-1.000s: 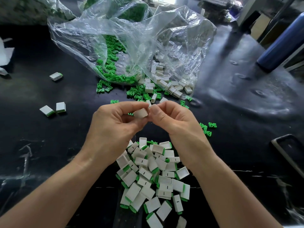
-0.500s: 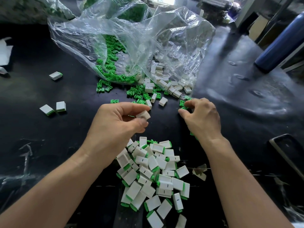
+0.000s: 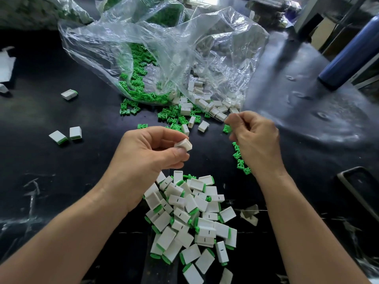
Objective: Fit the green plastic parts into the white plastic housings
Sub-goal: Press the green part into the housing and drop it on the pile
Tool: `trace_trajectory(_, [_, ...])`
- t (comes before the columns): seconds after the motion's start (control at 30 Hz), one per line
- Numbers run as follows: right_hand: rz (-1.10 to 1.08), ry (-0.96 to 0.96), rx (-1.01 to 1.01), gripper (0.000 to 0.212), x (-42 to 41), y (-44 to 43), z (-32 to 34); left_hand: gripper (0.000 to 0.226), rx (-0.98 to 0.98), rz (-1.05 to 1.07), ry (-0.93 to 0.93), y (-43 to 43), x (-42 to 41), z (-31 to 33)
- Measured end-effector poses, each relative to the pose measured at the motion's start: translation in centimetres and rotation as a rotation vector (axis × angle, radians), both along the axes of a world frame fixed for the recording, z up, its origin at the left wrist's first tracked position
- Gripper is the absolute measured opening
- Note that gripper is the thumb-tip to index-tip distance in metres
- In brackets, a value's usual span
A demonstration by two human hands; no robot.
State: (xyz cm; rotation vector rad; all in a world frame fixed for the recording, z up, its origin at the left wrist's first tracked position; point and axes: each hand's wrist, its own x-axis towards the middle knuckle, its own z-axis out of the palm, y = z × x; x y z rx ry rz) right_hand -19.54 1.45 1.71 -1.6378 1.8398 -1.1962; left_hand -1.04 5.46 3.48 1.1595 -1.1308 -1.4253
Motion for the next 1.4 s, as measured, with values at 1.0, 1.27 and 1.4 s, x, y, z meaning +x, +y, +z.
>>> trace_trajectory(1.0, [0.426, -0.172, -0.014, 0.021, 4.3, 3.2, 0.6, 0.007, 0.010, -0.049, -0.070, 0.2, -0.2, 0.0])
trace_trajectory(1.27, [0.427, -0.142, -0.011, 0.021, 4.2, 3.3, 1.0, 0.007, -0.006, 0.005, -0.036, 0.0, -0.2, -0.1])
trace_trajectory(1.4, [0.449, -0.138, -0.022, 0.019, 4.1, 3.5, 1.1, 0.018, -0.009, 0.000, -0.014, 0.1, -0.3, -0.2])
